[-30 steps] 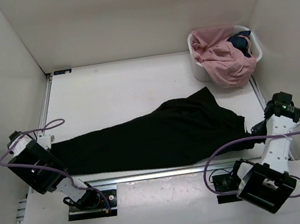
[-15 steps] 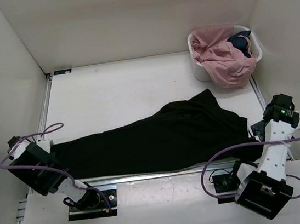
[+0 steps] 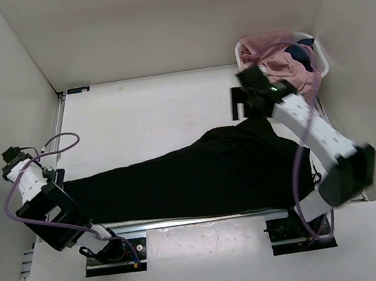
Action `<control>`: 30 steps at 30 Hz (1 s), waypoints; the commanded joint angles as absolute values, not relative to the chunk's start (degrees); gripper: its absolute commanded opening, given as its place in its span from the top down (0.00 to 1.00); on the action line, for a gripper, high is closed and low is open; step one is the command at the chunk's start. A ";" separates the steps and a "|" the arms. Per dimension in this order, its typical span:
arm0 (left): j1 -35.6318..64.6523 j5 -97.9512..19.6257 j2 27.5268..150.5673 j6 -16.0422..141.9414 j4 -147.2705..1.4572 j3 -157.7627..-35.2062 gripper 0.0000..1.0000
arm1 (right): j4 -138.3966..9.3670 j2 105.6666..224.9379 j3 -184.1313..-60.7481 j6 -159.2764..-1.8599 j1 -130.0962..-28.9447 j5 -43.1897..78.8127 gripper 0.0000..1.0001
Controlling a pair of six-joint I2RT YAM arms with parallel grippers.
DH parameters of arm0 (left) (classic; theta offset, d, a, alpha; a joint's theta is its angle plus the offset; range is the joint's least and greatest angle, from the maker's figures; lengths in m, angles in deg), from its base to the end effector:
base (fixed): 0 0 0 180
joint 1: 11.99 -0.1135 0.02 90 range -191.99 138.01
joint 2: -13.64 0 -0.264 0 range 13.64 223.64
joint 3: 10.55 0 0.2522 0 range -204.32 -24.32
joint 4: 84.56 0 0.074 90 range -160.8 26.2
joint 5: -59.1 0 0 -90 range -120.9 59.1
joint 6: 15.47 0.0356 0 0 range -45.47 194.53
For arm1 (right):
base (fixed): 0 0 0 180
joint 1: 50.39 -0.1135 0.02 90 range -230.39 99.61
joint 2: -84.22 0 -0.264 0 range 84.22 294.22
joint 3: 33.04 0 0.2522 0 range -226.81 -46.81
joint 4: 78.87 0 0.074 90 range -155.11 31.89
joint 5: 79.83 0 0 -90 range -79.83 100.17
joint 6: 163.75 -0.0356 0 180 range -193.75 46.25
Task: Fold and stack the trousers
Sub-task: Flatten the trousers out
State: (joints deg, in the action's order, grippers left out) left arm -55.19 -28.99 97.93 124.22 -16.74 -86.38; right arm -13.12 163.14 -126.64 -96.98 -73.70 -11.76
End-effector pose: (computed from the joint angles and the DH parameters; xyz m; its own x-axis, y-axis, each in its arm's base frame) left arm 0.1954 0.1851 0.2326 -0.9842 0.1212 -0.1287 0.0937 0.9749 0.2018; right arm 0.2629 0.0988 0.3532 -0.7163 0.0898 -0.6920 0.1425 0.9896 -0.0191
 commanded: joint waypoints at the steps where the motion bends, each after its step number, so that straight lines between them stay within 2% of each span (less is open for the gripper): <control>1: -51.20 -33.44 97.57 121.38 -14.38 -86.28 0.24 | -13.78 178.49 -137.79 -89.67 -78.51 -11.99 0.01; 4: -47.77 -37.13 100.21 117.87 -14.90 -86.28 0.24 | -13.78 192.21 -148.97 -88.00 -78.52 -6.48 0.01; 9: -44.17 -38.37 106.62 111.90 -18.59 -88.20 0.20 | -15.53 207.06 -156.75 -88.78 -76.32 4.52 0.01; 13: -43.63 -34.43 112.33 109.33 -19.74 -88.74 0.19 | -13.79 212.18 -157.81 -89.48 -77.72 5.95 0.01; 18: -43.63 -33.36 113.13 108.81 -20.27 -87.33 0.19 | -12.46 214.04 -153.34 -92.55 -77.73 9.46 0.01; 19: -43.63 -33.36 113.13 108.81 -20.27 -86.46 0.19 | -12.46 214.04 -152.46 -93.08 -77.73 10.60 0.04; 20: -43.63 -33.36 113.13 108.81 -20.79 -85.93 0.19 | -13.16 214.04 -151.84 -93.09 -77.73 11.22 0.08; 22: -43.63 -33.36 113.13 108.81 -21.49 -84.26 0.19 | -13.17 214.82 -151.83 -93.09 -77.73 12.71 0.36; 23: -43.63 -32.75 113.13 108.81 -22.19 -83.04 0.19 | -13.17 215.44 -151.83 -93.61 -77.73 14.98 0.53; 24: -43.63 -32.75 113.83 108.81 -22.20 -82.42 0.19 | -13.69 215.44 -152.36 -93.62 -77.21 16.14 0.83; 25: -43.63 -32.75 113.84 108.28 -22.81 -81.80 0.19 | -13.69 215.44 -153.15 -94.31 -76.59 17.19 0.92; 26: -43.63 -32.05 113.84 108.28 -24.03 -80.93 0.19 | -13.69 215.44 -153.68 -94.84 -76.58 18.33 1.00; 30: -43.63 -28.89 114.89 108.89 -27.90 -76.79 0.19 | -17.02 212.20 -159.11 -96.95 -73.34 23.96 1.00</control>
State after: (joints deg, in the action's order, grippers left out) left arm -43.36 -31.57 112.07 108.88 -24.19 -81.85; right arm -14.13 214.81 -153.81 -94.62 -75.56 17.20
